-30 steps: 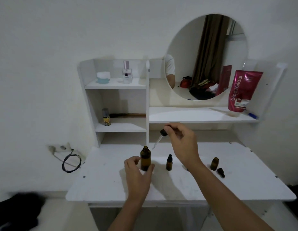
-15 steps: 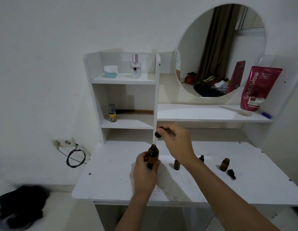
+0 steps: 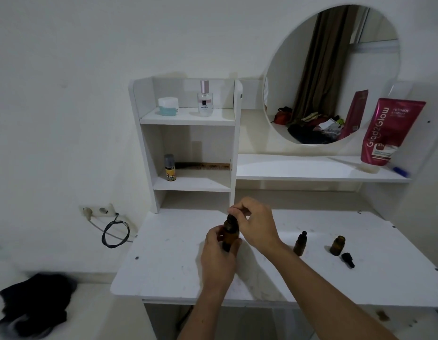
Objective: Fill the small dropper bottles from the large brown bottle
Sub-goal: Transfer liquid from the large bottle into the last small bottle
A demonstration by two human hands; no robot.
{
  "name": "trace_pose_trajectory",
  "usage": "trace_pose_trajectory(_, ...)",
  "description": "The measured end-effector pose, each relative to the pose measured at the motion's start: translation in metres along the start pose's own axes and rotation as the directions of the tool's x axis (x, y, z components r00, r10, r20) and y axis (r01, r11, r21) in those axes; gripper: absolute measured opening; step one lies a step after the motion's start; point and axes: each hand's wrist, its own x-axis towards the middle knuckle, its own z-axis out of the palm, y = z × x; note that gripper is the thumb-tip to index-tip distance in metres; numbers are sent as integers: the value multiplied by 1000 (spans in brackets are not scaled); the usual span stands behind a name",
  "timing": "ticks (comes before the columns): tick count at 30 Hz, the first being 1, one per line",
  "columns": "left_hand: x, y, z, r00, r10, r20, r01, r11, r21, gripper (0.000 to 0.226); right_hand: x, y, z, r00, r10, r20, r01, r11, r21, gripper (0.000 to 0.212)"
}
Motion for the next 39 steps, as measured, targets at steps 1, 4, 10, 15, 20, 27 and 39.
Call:
trace_pose_trajectory(1, 0, 1, -1, 1000, 1, 2, -1, 1000, 1, 48, 1, 0, 0, 1000, -3, 7, 3, 1000, 1, 10)
trace_pose_trajectory(4, -1, 2, -2, 1000, -7, 10, 7, 1000, -2, 47, 2, -1, -2, 999, 5, 37, -6, 1000, 16, 9)
trace_pose_trajectory(10, 0, 5, -2, 1000, -1, 9, 1, 1000, 26, 49, 5, -23, -26, 998, -23, -50, 30, 990, 137, 11)
trace_pose_trajectory(15, -1, 0, -4, 1000, 4, 10, -5, 995, 102, 58, 1, -47, -60, 963, -13, -269, 87, 960, 265, 12)
trace_pose_trajectory(20, -11, -2, -3, 1000, 23, -13, -21, 994, 106, 75, -16, -35, -106, 928, 58, -367, 75, 938, 338, 14)
trace_pose_trajectory(27, -51, 27, 21, 982, -100, -157, 105, 994, 22, 68, -48, 32, -181, 887, 211, -410, -89, 951, 297, 9)
trace_pose_trajectory(39, -117, 82, 129, 909, 72, 410, -69, 997, -22, 49, -73, 104, -237, 825, 299, -480, -232, 953, 196, 11)
